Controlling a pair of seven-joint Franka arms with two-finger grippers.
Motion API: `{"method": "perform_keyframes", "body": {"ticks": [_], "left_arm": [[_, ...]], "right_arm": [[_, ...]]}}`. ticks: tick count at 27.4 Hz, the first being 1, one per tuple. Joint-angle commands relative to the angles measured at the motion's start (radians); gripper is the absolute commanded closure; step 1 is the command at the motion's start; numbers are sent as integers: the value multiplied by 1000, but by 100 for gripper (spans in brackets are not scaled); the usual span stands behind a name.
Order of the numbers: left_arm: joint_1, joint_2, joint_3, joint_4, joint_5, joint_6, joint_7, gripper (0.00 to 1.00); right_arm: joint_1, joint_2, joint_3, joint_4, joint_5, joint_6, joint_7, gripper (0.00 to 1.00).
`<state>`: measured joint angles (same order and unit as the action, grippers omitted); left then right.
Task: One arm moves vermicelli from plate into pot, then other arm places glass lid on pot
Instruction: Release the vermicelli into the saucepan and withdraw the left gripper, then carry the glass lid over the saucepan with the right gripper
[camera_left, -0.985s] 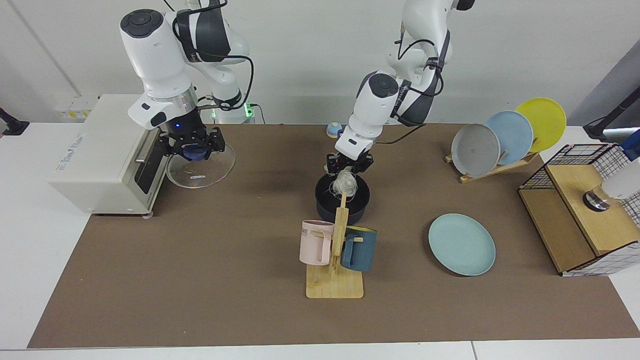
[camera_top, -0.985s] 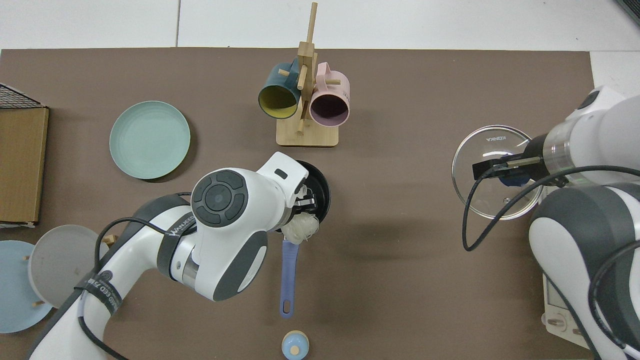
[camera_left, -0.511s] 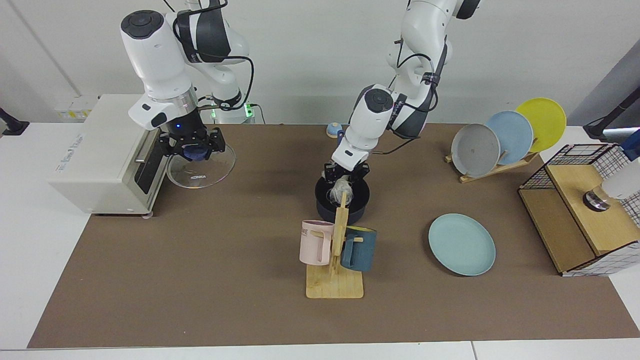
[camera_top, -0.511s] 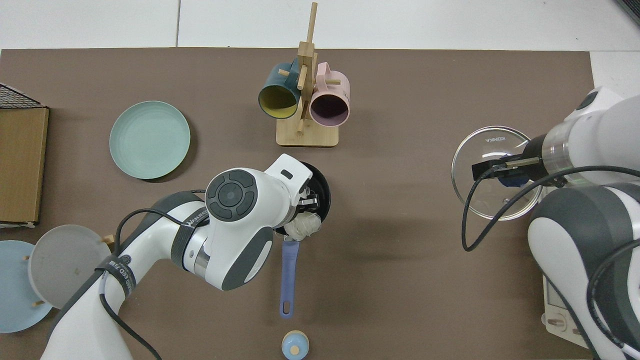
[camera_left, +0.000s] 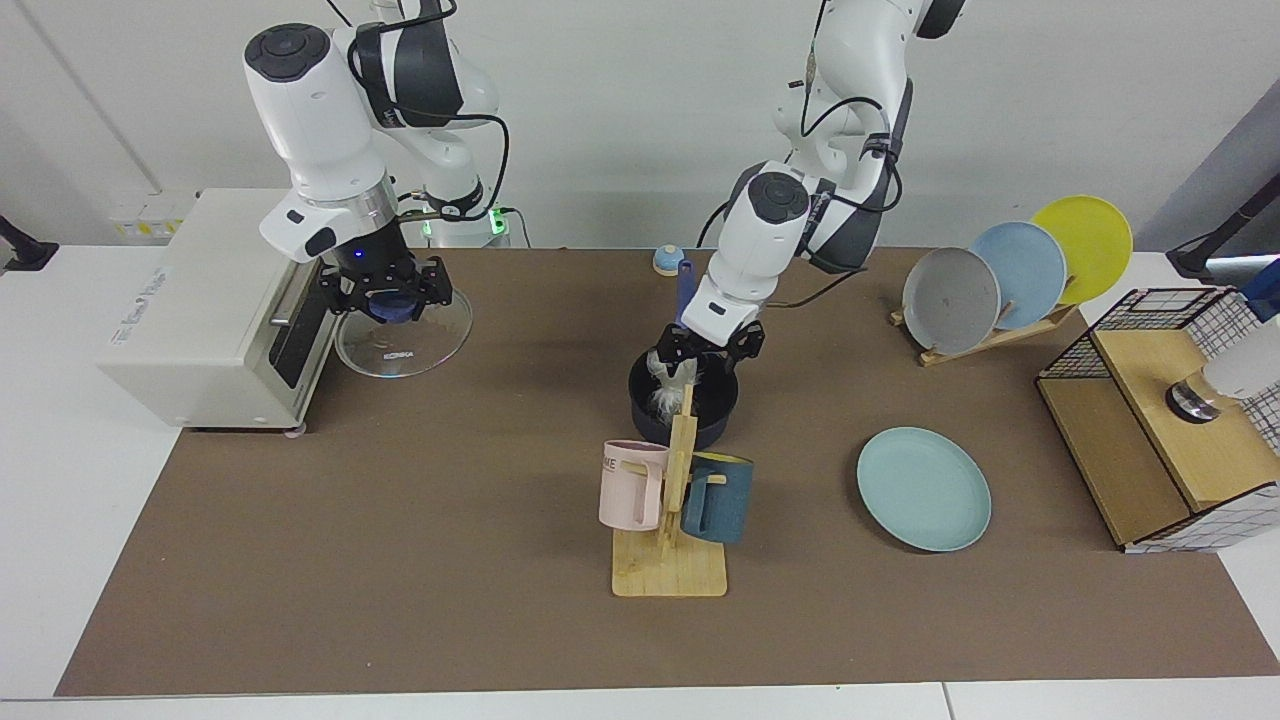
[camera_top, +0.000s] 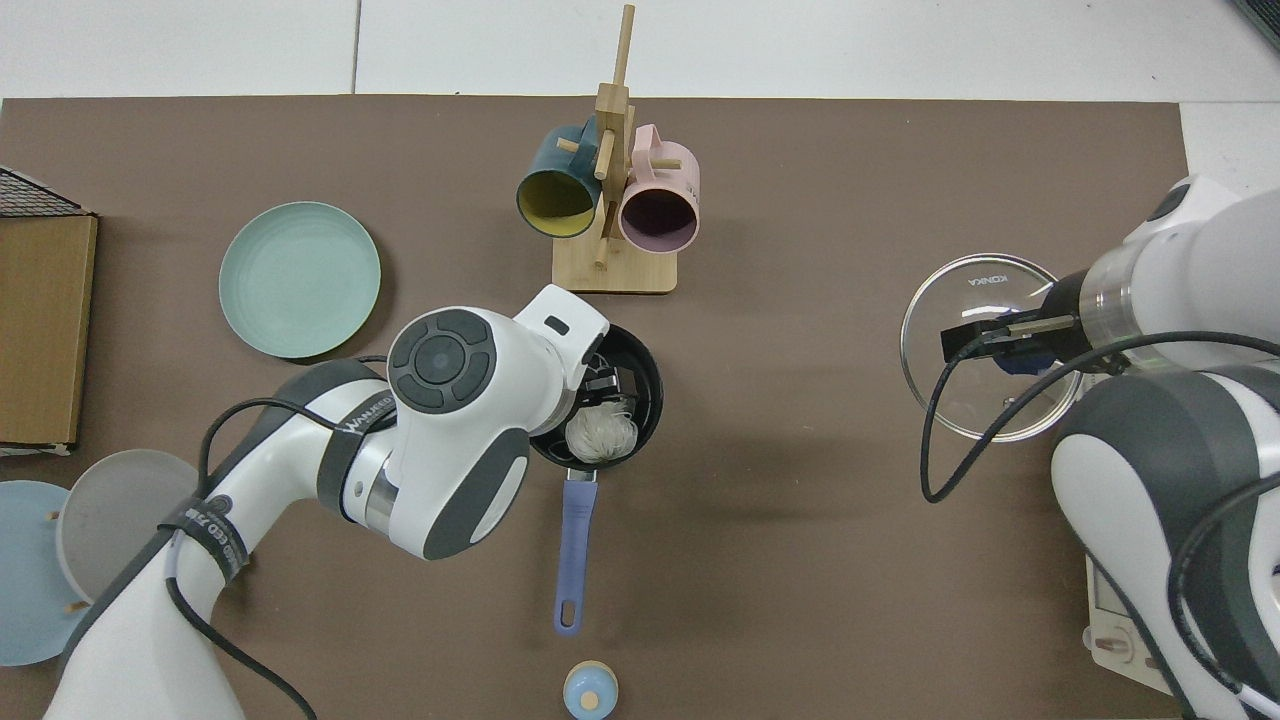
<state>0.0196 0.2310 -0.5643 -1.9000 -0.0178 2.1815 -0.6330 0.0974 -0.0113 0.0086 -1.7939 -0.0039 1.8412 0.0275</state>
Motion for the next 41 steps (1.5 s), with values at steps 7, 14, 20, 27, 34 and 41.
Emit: {"method": "perform_keyframes", "body": {"ticks": [7,14,20,27,34,41], "left_arm": [[8,-16,138,286,19,-356,131,0],[25,-111,288,322,6,-486,352,0],[25,-177,411,322,-1,-563,554,0],[26,-214,541,309,-16,-595,771,0],[26,-231,615,294,-19,-594,872,0],[25,-236,632,294,-19,-600,941,0]], "right_arm": [[-21,-6,79,-1,25,27,57,100],[-19,16,185,4,24,76,258,100],[-15,50,284,16,16,82,443,100],[-5,137,358,112,13,75,606,100],[11,226,448,215,-33,59,767,100],[41,295,511,240,-88,76,868,100]]}}
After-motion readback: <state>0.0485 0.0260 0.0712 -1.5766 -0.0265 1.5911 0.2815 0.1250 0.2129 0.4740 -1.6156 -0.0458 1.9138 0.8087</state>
